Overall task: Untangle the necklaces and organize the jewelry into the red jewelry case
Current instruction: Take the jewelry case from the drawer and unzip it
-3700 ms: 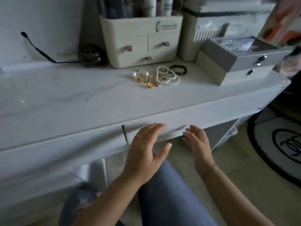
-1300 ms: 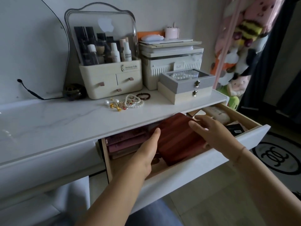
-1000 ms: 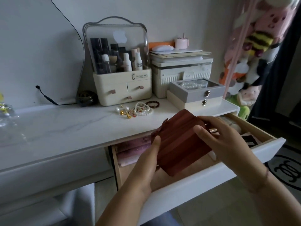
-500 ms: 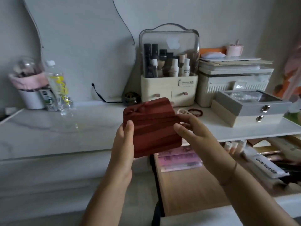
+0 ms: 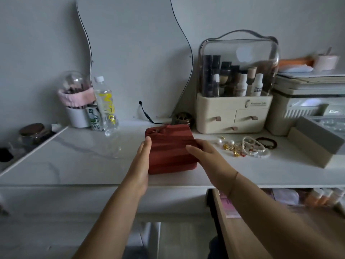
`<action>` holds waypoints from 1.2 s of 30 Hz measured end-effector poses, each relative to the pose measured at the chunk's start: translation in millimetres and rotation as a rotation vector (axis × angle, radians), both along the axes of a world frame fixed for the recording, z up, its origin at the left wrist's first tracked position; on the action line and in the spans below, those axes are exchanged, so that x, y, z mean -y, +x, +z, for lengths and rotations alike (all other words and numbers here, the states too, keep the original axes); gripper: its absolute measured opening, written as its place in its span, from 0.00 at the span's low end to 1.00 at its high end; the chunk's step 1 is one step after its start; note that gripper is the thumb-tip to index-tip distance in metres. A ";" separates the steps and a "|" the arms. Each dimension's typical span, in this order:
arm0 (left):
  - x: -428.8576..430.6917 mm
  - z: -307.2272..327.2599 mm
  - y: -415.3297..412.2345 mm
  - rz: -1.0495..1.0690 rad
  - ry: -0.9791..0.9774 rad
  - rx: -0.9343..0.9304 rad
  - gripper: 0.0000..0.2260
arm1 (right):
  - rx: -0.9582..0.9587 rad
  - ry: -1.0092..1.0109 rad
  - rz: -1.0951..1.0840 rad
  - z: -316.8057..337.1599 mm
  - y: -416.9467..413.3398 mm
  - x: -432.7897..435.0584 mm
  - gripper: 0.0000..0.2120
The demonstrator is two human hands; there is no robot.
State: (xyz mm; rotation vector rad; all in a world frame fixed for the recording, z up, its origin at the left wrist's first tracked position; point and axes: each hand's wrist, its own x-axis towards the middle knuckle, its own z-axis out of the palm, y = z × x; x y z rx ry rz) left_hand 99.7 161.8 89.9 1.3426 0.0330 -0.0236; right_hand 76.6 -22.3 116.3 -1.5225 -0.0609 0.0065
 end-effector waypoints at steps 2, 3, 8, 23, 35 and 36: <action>-5.0 -3.0 4.9 0.021 0.010 -0.006 0.46 | -0.022 0.002 0.011 -4.8 4.0 -3.6 0.20; -6.5 -3.3 5.8 0.036 0.013 -0.017 0.47 | -0.027 -0.002 0.019 -6.1 5.5 -4.0 0.21; 20.5 22.5 -28.6 0.355 0.312 0.037 0.37 | 0.044 -0.286 0.035 -1.0 -15.3 9.9 0.28; 159.6 -12.4 -179.2 -0.565 1.066 0.637 0.47 | 0.373 -1.145 -0.288 -48.7 -230.7 188.4 0.46; 169.8 -36.6 -172.6 -0.559 1.424 0.746 0.48 | 0.392 -1.160 -0.451 -91.9 -229.8 209.8 0.46; 169.9 -36.8 -168.4 -0.517 1.445 0.758 0.49 | 0.404 -1.152 -0.457 -92.7 -224.0 209.7 0.46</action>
